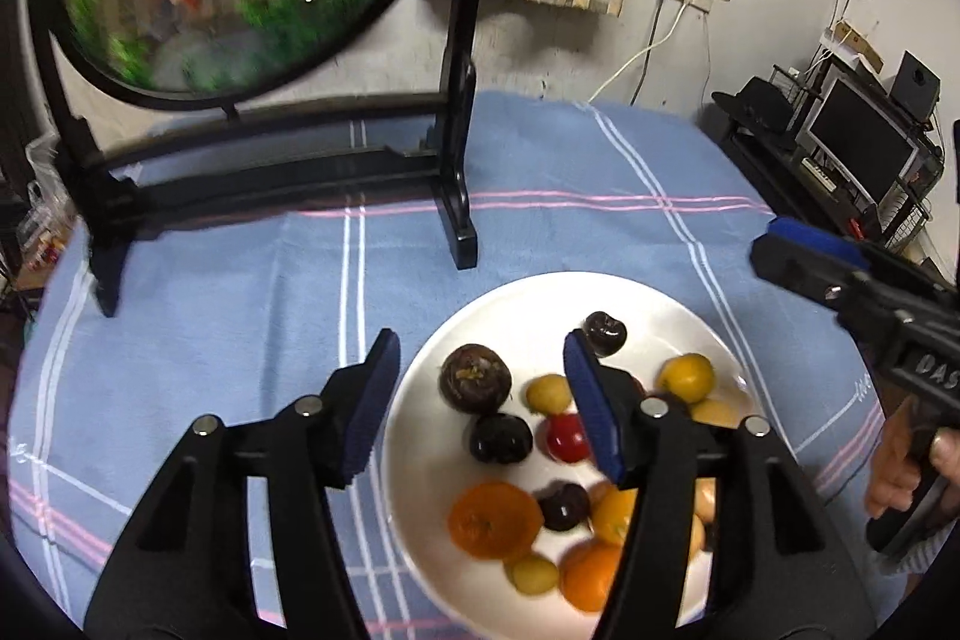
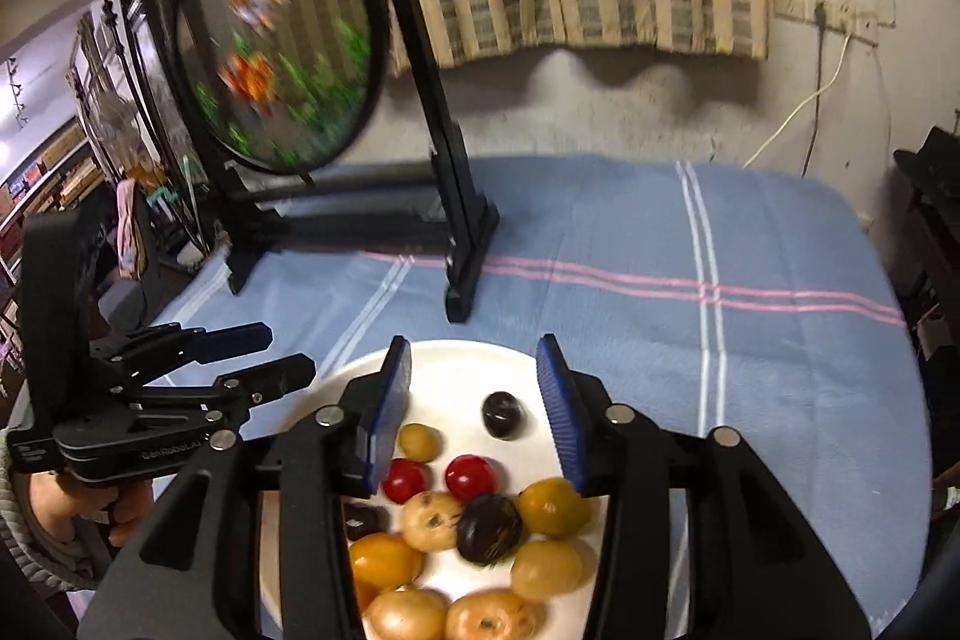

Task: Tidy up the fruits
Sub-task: 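Carry both mangosteens onto the white plate and open both tools, then grasp one of the last two mangosteens with the left tool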

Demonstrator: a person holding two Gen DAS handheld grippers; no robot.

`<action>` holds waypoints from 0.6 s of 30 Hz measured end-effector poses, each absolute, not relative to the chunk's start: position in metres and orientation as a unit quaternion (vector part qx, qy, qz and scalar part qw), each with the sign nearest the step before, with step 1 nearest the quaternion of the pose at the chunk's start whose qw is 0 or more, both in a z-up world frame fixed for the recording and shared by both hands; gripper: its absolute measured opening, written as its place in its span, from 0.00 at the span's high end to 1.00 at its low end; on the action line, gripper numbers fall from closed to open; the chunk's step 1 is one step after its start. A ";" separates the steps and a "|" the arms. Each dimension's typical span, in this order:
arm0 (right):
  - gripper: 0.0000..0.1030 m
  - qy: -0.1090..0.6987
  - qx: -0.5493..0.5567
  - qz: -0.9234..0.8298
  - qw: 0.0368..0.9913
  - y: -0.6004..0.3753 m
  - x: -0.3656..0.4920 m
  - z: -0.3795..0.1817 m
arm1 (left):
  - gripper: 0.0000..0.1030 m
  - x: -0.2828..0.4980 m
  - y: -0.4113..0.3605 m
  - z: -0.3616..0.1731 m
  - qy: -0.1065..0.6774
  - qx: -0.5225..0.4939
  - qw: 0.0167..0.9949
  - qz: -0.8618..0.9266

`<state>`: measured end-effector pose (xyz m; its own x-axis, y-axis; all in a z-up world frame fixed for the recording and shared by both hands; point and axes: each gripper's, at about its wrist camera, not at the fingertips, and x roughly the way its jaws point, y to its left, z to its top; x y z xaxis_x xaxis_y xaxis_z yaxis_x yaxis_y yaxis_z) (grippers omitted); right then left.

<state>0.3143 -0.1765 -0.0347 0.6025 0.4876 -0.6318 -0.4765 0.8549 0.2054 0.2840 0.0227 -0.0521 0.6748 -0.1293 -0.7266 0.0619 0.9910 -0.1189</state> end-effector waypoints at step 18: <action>0.44 0.377 -0.014 0.282 0.882 -0.197 0.148 -0.031 | 0.08 0.122 0.002 -0.056 0.428 -0.016 0.903 -0.020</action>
<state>0.1481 -0.1968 -0.0311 0.5571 0.4864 -0.6731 -0.5072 0.8411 0.1879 0.1225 0.0025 -0.0556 0.6322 -0.0496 -0.7732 0.0214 0.9987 -0.0465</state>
